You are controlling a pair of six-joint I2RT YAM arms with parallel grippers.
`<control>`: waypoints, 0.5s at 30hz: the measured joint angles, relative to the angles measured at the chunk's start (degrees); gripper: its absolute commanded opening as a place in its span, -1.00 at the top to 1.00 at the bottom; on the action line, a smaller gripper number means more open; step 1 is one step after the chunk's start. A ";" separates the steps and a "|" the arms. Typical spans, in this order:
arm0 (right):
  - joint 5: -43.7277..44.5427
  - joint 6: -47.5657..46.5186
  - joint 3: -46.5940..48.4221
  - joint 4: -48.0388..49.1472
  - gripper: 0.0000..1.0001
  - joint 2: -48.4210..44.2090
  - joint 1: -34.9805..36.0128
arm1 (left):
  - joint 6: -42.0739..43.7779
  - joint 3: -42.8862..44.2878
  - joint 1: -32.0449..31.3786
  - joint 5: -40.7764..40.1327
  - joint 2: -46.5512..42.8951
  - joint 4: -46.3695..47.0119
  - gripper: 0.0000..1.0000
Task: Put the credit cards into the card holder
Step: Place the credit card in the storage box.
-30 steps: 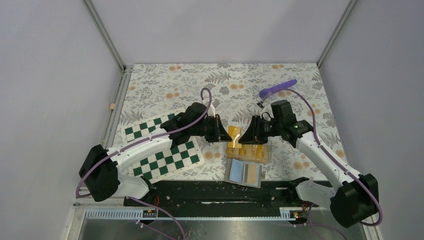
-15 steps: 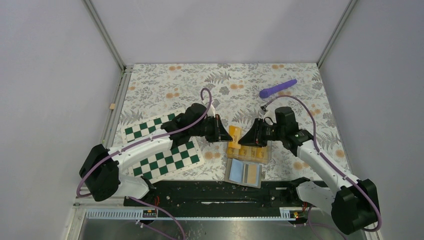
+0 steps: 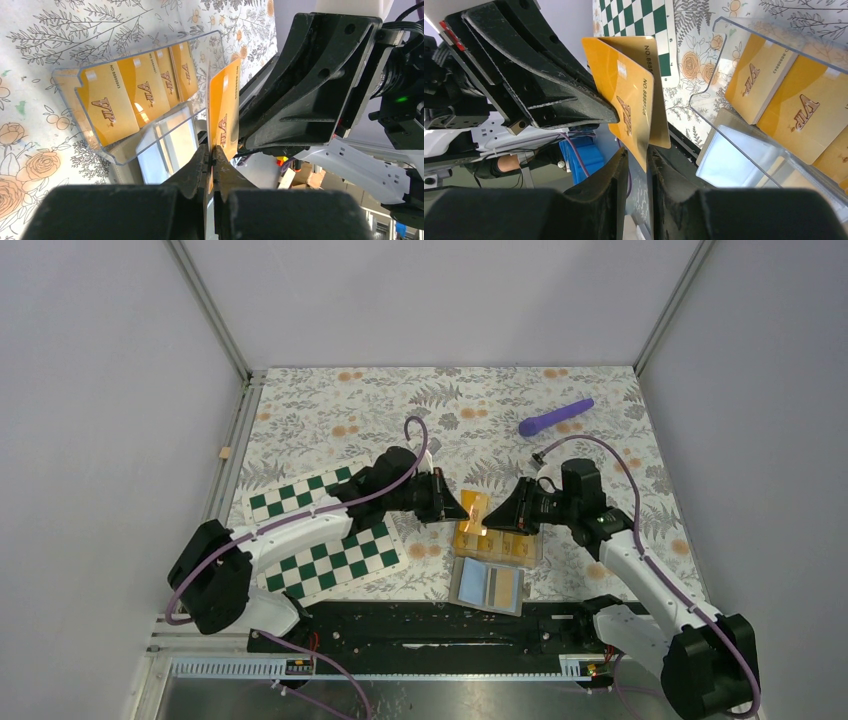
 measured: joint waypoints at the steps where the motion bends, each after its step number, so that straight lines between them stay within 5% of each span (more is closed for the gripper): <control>1: 0.02 0.07 -0.13 0.00 0.47 -0.15 -0.24 | -0.26 -0.37 0.04 0.22 0.13 0.92 1.00; 15: -2.03 7.85 -5.49 12.70 0.36 -0.72 -3.56 | -2.99 -3.08 1.03 1.66 0.79 9.42 1.00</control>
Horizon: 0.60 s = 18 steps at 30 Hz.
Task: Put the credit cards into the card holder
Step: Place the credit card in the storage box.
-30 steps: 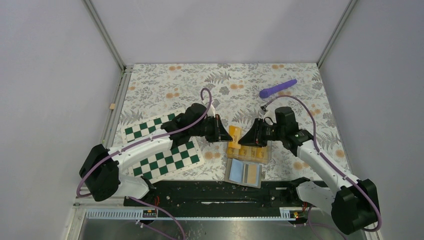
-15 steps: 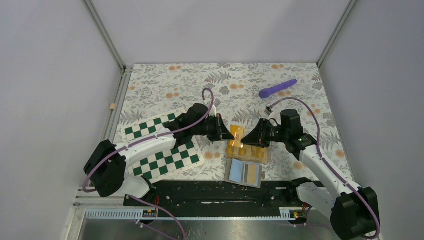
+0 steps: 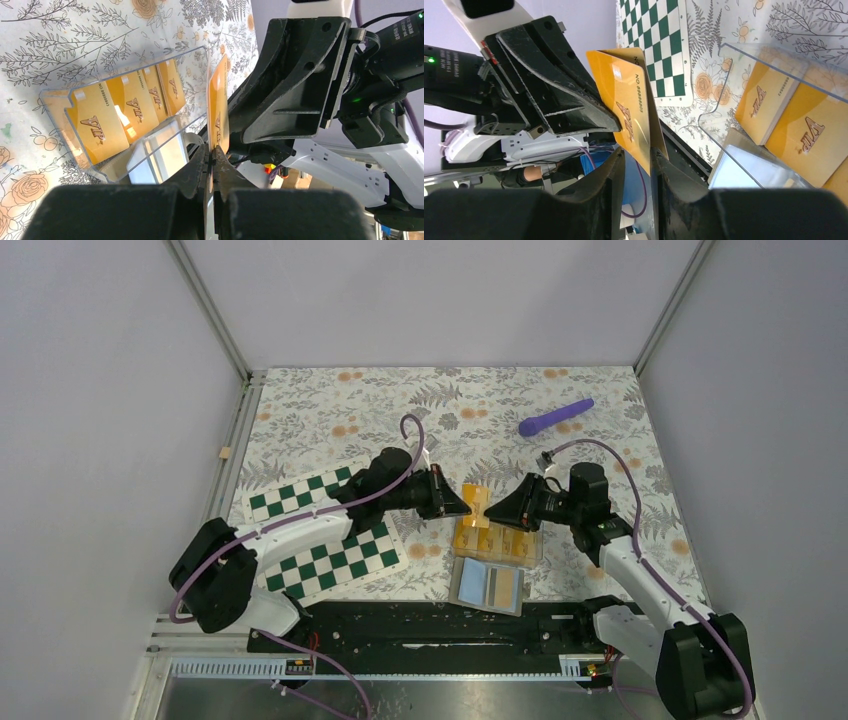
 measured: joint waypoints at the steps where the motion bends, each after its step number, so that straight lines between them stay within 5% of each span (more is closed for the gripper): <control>1: -0.37 0.46 -0.11 0.96 0.35 0.26 -0.13 | -0.20 -0.33 0.11 0.11 0.00 0.68 1.00; 14: -6.10 6.45 -0.90 13.05 0.24 2.56 -0.55 | -3.61 -3.10 0.79 4.17 0.28 9.31 1.00; 18: -7.78 7.06 -0.90 15.52 0.48 2.93 -0.55 | -3.67 -3.10 0.44 6.01 0.39 11.28 1.00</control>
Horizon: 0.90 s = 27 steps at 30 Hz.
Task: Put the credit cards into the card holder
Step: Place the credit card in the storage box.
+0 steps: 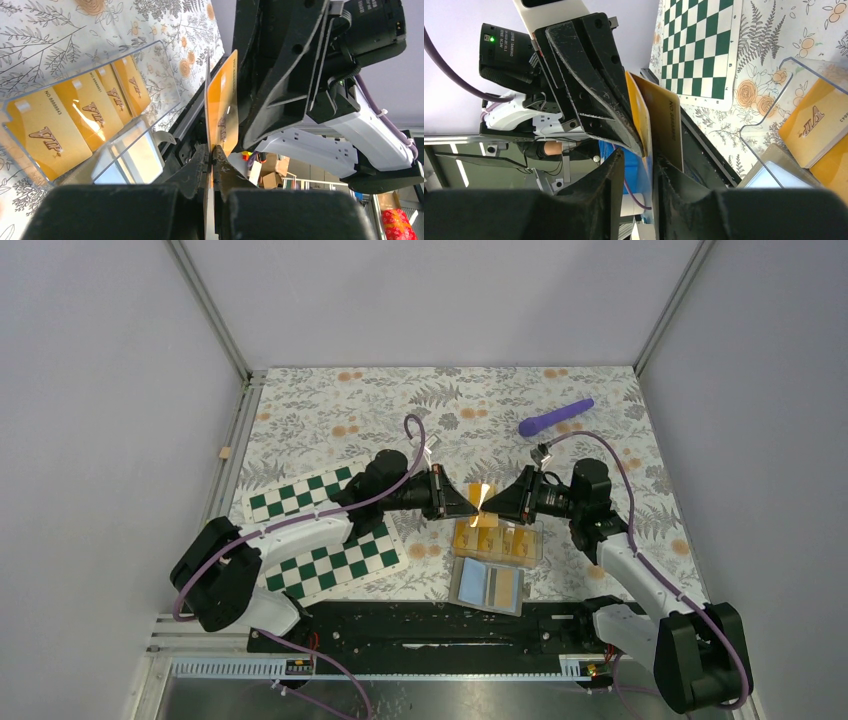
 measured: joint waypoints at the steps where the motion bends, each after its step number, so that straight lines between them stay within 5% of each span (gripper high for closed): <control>1: -0.26 -0.02 0.02 0.00 0.60 0.00 0.00 | -0.13 0.00 -0.04 0.44 0.00 0.24 1.00; 5: -0.07 -2.73 0.90 -3.58 1.00 -0.13 0.00 | -0.26 0.00 -0.07 1.46 0.09 1.25 1.00; 27: 14.25 -28.52 10.29 -40.98 1.00 -6.45 -0.33 | 3.17 -1.03 -1.68 -1.70 3.87 -9.46 1.00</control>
